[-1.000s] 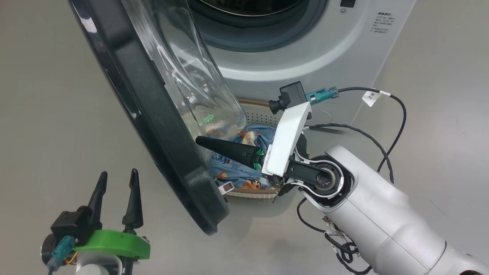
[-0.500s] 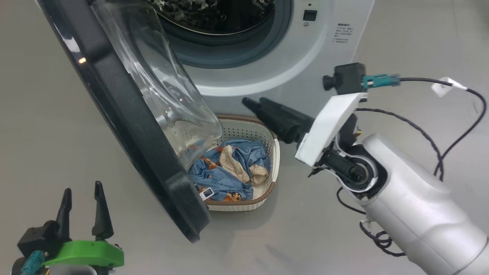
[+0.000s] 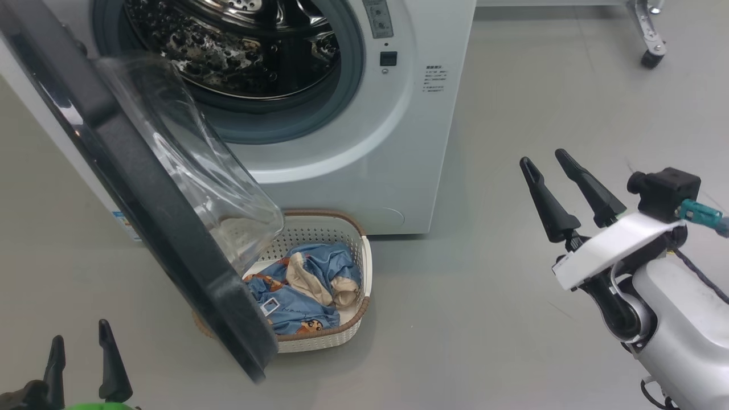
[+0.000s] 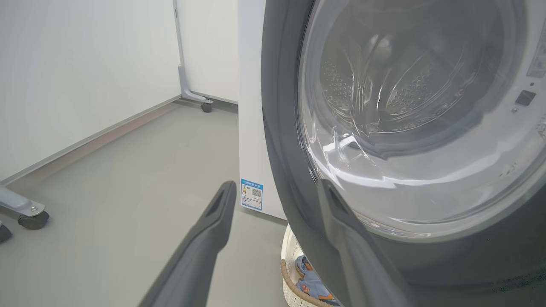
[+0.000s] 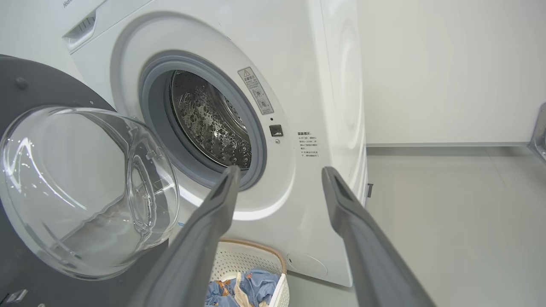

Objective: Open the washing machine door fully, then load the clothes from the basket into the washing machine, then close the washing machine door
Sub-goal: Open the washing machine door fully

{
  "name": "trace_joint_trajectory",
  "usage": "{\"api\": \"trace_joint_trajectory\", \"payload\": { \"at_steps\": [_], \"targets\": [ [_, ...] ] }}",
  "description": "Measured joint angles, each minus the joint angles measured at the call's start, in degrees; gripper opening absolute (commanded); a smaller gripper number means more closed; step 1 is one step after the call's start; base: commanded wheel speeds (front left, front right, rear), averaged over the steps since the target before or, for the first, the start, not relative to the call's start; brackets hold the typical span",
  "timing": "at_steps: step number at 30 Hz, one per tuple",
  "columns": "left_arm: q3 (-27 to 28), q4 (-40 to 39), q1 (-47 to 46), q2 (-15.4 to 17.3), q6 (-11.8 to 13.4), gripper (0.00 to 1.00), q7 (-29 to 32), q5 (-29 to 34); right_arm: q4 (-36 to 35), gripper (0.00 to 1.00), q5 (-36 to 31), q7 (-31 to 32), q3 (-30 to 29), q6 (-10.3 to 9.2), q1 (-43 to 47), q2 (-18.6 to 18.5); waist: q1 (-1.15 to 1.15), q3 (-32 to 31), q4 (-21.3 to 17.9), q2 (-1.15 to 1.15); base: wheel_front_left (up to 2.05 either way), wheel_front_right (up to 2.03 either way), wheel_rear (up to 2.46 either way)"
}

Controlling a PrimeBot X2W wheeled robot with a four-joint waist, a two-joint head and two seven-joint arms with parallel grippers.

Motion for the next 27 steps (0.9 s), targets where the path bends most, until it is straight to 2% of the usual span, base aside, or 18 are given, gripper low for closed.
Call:
{"api": "trace_joint_trajectory", "payload": {
  "at_steps": [2, 3, 9, 11, 17, 20, 27],
  "targets": [
    [0.13, 0.05, 0.64, 0.00, 0.00, 1.00, 0.00, 0.00, 1.01, 1.00, -2.29, -1.87, -0.20, -0.10, 1.49, -0.42, 0.00, -0.59, -1.22, 0.00, 0.00, 0.00, 0.00],
    [0.12, 0.09, 0.73, -0.01, 0.00, 1.00, 0.00, 0.00, 1.47, 1.00, -3.02, -1.64, -0.42, -0.77, 2.38, -0.56, 0.00, -0.89, -1.80, 0.00, 0.00, 0.00, 0.00],
    [-1.10, 0.10, 0.77, 0.00, -0.05, 1.00, 0.00, 0.24, 2.87, 1.00, -8.68, 0.12, -3.24, -6.41, 9.19, -2.59, 0.00, -3.44, -4.03, 0.00, 0.00, 0.00, 0.00],
    [-0.64, -0.16, 0.95, 0.01, -0.07, 1.00, 0.00, 0.29, 1.82, 1.00, -9.95, 0.63, -6.67, -7.95, 10.81, -1.71, 0.00, -3.97, -4.67, 0.00, 0.00, 0.00, 0.00],
    [-0.78, -0.36, 1.03, 0.03, -0.11, 1.00, 0.00, 1.24, -2.26, 1.00, -19.18, 0.63, -14.62, -12.74, 13.10, -1.68, 0.00, -4.69, -5.90, 0.00, 0.00, 0.00, 0.00],
    [-1.72, -0.35, 1.04, 0.04, -0.18, 1.00, 0.00, 1.36, -3.78, 1.00, -21.83, 0.63, -18.41, -13.21, 16.17, -0.80, 0.00, -4.70, -5.66, 0.00, 0.00, 0.00, 0.00],
    [-1.79, -0.42, 1.38, 0.07, -0.19, 1.00, 0.00, 1.35, -6.57, 1.00, -26.61, 0.63, -23.66, -13.62, 22.10, 5.04, 0.00, -4.91, -4.82, 0.00, 0.00, 0.00, 0.00]
  ]
}}
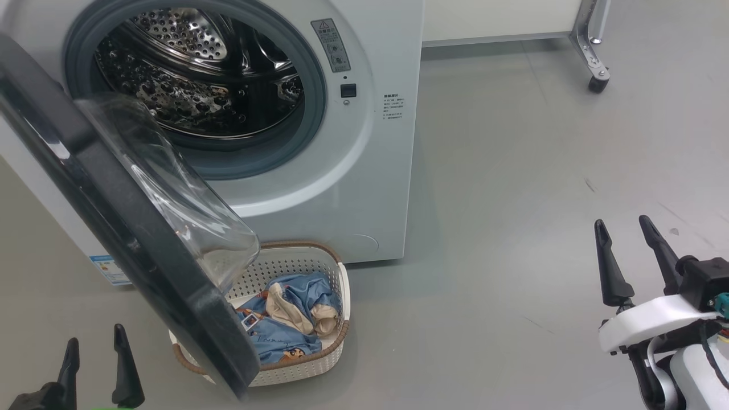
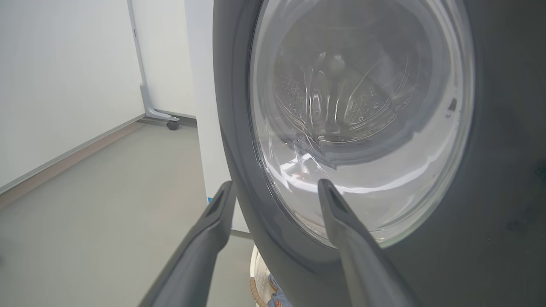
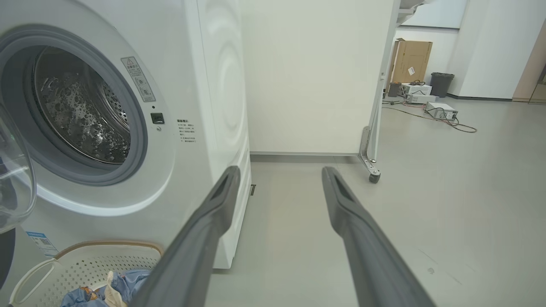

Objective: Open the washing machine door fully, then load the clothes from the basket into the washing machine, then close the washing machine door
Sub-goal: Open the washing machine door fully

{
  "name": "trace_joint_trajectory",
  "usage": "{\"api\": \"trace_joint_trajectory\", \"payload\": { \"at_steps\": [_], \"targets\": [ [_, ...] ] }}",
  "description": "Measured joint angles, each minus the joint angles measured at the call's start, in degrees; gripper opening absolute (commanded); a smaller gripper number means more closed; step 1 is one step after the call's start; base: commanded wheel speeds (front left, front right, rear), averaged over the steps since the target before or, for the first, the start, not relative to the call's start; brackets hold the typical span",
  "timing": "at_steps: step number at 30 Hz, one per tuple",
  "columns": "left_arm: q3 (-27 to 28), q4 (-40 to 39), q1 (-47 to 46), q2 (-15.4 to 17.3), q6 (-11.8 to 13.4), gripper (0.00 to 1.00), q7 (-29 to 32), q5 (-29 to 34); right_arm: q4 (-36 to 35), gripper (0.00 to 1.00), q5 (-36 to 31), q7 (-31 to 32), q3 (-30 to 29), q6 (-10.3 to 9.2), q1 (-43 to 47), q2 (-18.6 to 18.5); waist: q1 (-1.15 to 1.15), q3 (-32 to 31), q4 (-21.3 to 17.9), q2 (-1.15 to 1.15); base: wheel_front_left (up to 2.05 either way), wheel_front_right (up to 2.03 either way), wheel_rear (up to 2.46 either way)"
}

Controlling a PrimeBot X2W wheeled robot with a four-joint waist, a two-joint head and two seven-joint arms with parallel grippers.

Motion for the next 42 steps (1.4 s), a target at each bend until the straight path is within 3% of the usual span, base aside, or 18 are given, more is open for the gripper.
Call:
{"api": "trace_joint_trajectory", "payload": {
  "at_steps": [21, 42],
  "targets": [
    [-0.24, -0.13, 0.15, 0.00, -0.43, 1.00, 0.00, -0.03, -1.45, 1.00, -10.06, 0.00, -6.23, 0.10, 6.38, 6.19, 0.00, 0.24, 1.07, 0.00, 0.00, 0.00, 0.00],
    [0.00, -0.36, 0.15, 0.00, -0.46, 1.00, 0.00, 0.03, -1.09, 1.00, -13.80, 0.00, -10.36, 4.57, 7.51, 10.26, 0.00, 0.35, 1.57, 0.00, 0.00, 0.00, 0.00]
  ]
}}
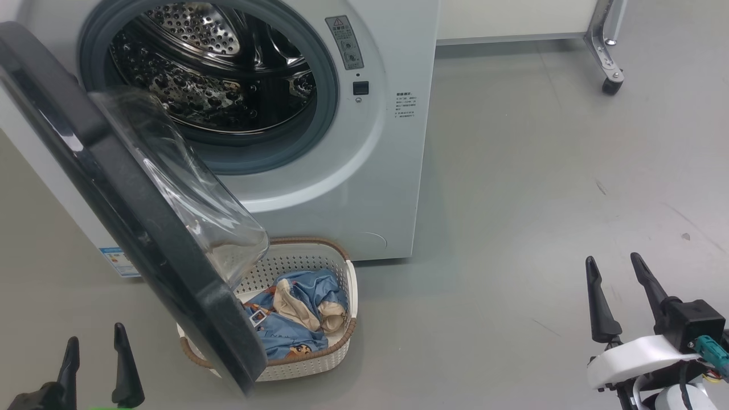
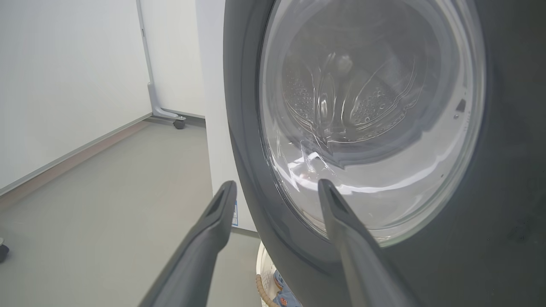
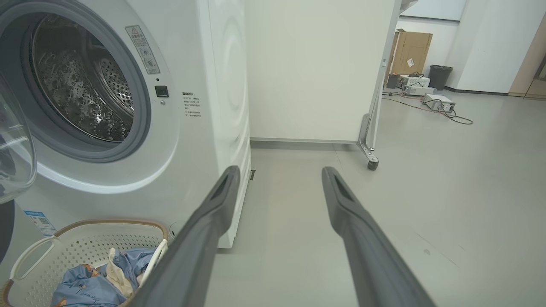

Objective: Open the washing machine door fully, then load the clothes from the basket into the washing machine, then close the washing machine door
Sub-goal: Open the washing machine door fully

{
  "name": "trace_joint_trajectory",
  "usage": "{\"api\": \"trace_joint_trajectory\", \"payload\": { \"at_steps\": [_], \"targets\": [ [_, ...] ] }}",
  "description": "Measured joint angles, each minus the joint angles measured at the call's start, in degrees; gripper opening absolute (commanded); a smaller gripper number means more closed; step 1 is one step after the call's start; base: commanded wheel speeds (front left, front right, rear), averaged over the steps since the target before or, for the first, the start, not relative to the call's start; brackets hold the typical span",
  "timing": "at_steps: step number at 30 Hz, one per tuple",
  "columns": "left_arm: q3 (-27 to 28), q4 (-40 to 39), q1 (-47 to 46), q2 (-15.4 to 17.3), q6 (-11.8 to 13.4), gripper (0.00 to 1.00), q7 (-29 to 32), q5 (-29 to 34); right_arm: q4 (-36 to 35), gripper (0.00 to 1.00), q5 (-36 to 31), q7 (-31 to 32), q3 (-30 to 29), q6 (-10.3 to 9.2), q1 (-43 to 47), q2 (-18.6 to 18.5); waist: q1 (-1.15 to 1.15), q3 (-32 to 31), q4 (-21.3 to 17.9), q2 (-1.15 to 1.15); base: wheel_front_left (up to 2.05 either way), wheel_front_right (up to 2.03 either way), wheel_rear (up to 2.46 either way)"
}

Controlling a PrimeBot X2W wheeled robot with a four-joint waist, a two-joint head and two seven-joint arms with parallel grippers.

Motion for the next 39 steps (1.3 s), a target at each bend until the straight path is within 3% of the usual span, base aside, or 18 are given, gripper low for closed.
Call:
{"api": "trace_joint_trajectory", "payload": {
  "at_steps": [9, 11, 12, 23, 28, 33, 39],
  "targets": [
    [0.04, -0.11, 0.01, 0.00, 0.00, 1.00, 0.00, 0.16, 0.20, 1.00, -1.16, 0.00, -1.65, 1.56, 0.08, 1.02, 0.00, 0.13, 0.02, 0.00, 0.00, 0.00, 0.00],
    [0.05, -0.12, 0.01, 0.00, 0.00, 0.19, 0.00, 0.24, 0.26, 1.00, -1.52, 0.00, -2.07, 2.00, 0.13, 1.25, 0.00, 0.17, 0.03, 0.00, 0.00, 0.00, 0.00],
    [0.07, -0.14, 0.01, 0.00, 0.00, 0.00, 0.00, 0.29, 0.29, 1.00, -1.55, 0.00, -2.29, 2.01, 0.15, 1.41, 0.00, 0.18, 0.03, 0.00, 0.00, 0.00, 0.00],
    [0.78, -0.38, 0.01, -0.01, 0.20, 0.00, 0.00, 0.98, 0.49, 1.00, -3.21, 0.00, -4.16, 3.83, 0.94, 2.92, 0.00, 0.27, 0.20, 0.00, 0.00, 0.00, 0.00],
    [1.83, -1.57, -0.03, -0.02, 1.96, 0.00, 0.00, -1.00, 0.65, 1.00, -3.64, 0.00, -4.88, 4.52, 0.98, 3.61, 0.00, 0.38, 0.45, 0.00, 0.00, 0.00, 0.00],
    [6.00, -7.15, -1.39, 0.01, 4.89, 0.00, -0.01, -5.72, 0.59, 1.00, -3.98, 0.00, -6.23, 4.95, 1.05, 4.21, 0.00, 0.56, 0.91, 0.00, 0.00, 0.00, 0.00],
    [6.54, -19.11, -7.54, -0.07, 5.14, 0.00, -0.02, -5.45, 0.48, 1.00, -4.19, 0.00, -7.61, 5.05, 1.24, 4.56, 0.00, 1.21, 2.29, 0.00, 0.00, 0.00, 0.00]
  ]
}}
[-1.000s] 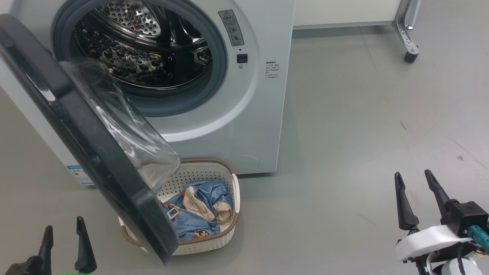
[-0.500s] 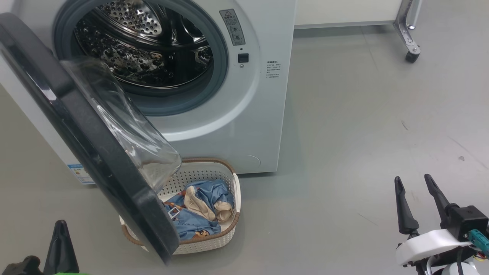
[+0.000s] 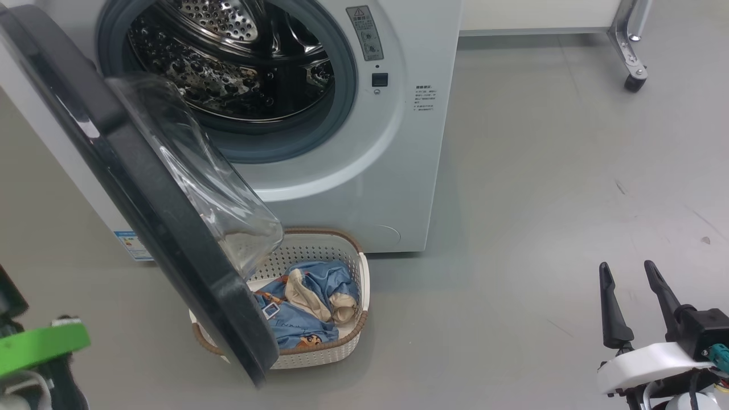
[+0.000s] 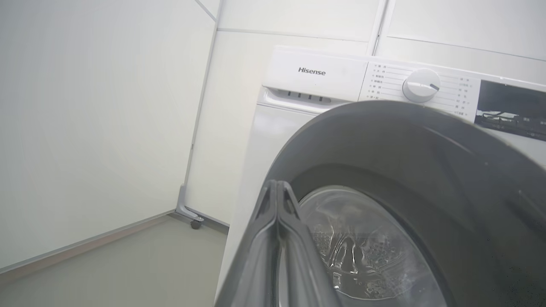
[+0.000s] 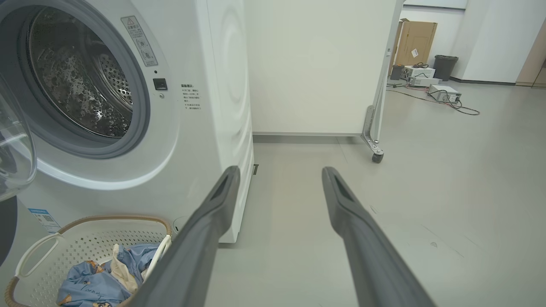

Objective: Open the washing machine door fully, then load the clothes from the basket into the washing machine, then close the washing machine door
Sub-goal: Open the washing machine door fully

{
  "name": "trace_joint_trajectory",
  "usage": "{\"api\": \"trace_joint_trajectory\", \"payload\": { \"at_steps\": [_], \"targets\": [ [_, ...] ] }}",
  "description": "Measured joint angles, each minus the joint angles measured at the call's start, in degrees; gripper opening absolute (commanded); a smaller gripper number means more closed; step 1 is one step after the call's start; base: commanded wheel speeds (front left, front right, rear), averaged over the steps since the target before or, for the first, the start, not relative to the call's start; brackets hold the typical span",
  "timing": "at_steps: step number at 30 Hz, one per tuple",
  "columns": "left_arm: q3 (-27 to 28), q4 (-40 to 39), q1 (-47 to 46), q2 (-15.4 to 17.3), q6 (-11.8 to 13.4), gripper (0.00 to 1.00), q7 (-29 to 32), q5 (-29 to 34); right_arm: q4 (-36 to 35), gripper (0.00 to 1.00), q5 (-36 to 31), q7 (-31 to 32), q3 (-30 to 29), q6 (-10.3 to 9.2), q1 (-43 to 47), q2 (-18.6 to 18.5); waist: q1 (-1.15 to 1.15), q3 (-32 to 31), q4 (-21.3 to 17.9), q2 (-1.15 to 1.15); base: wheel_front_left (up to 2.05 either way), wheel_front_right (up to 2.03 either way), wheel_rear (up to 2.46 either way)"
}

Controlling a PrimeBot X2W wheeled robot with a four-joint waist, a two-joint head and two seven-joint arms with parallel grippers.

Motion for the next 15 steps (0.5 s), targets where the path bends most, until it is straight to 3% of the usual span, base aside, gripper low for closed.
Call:
{"api": "trace_joint_trajectory", "payload": {
  "at_steps": [8, 15],
  "targets": [
    [-5.52, -15.24, -3.68, 0.02, -1.99, 0.00, -0.33, 1.90, 0.11, 1.00, -0.89, 0.00, 0.33, 1.16, -0.07, 1.23, 0.00, 0.30, 1.60, 0.00, 0.00, 0.00, 0.00],
    [-22.75, -20.08, -2.64, 0.19, -4.34, 0.00, 0.18, -1.13, 0.65, 1.00, -1.44, 0.00, -0.20, 1.66, -0.05, 1.59, 0.00, -0.27, 2.43, 0.00, 0.00, 0.00, 0.00]
  ]
}}
